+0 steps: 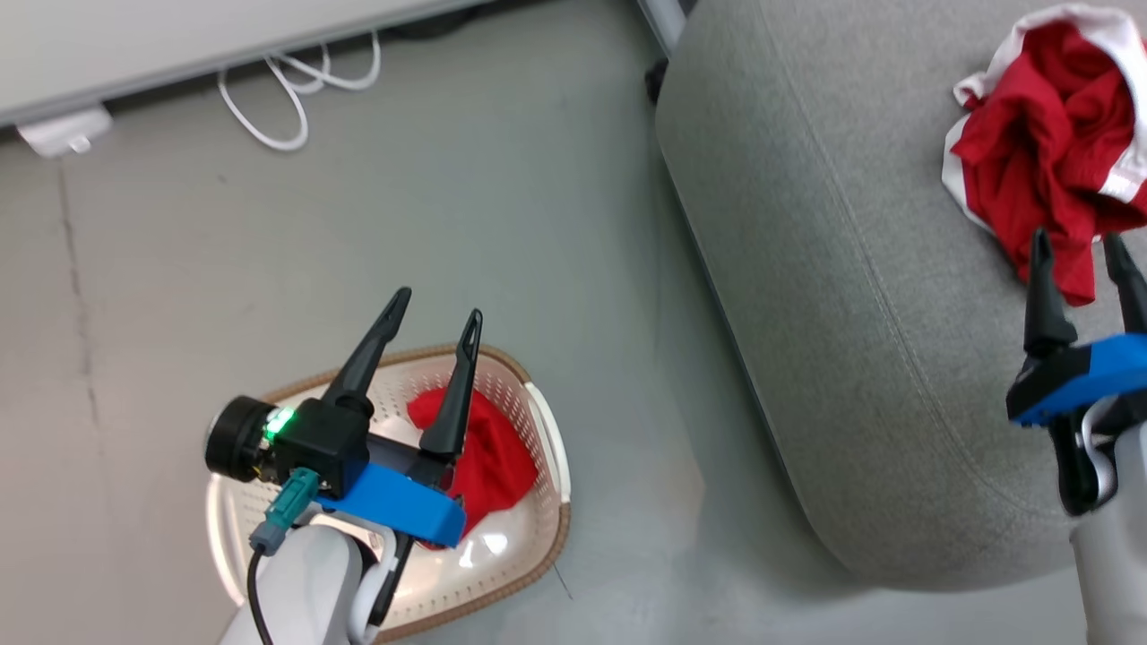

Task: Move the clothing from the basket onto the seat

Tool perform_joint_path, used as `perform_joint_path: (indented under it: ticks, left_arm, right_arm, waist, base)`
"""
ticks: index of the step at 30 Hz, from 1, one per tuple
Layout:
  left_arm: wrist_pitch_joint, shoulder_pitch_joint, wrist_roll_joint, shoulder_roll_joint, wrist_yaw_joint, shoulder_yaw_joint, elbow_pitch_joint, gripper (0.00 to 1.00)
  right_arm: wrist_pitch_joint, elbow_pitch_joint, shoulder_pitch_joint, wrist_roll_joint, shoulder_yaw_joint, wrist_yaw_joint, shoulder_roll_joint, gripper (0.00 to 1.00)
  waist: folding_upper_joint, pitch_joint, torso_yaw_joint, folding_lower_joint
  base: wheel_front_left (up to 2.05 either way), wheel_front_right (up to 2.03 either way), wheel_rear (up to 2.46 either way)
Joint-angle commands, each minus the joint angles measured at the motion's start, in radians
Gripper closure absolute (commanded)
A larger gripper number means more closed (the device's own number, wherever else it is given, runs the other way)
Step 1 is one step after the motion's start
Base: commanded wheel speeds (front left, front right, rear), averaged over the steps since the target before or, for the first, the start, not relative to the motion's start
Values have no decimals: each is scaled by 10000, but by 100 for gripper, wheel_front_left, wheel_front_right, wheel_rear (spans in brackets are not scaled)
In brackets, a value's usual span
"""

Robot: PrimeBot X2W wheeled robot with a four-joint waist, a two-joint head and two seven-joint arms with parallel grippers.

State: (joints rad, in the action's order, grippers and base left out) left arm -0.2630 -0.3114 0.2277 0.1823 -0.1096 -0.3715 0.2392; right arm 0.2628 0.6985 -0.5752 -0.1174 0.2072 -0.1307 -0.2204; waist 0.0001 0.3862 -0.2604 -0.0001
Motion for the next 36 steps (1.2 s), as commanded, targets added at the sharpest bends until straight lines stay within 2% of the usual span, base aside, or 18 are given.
perform_joint_path:
  ticks: [1,8,23,24,36]
  left_arm:
    - [-26,212,39,-130,-44,91,138,0]
    - [-26,928,224,-642,-139,770,532,0]
    - [-26,2092,120,-1110,-183,2378,922,0]
    - [-26,2264,70,-1167,-195,2737,1065,0]
    - [-26,2454,6,-1251,-222,3552,1823,0]
  right_arm:
    - [32,-194,498,-76,-90,-1,-116,0]
    - [3,-1401,1896,9,-454,-1,31,0]
    - [-772,-4320,4557,369,-1328,-1,1069,0]
    - [-953,-4754,4987,414,-1484,-1,1193,0]
    - [-1189,-5269,5646,373,-1615,-1,1548,0]
  waist:
    - [-1,-769,395,1]
    - [-1,-1919,886,1]
    - [-1,-3401,1976,1]
    - [-1,-3571,2284,1]
    - [-1,-3897,2835,1]
  base:
    - [0,0,0]
    - [0,0,0]
    - [0,0,0]
    - [0,0,0]
    - [0,0,0]
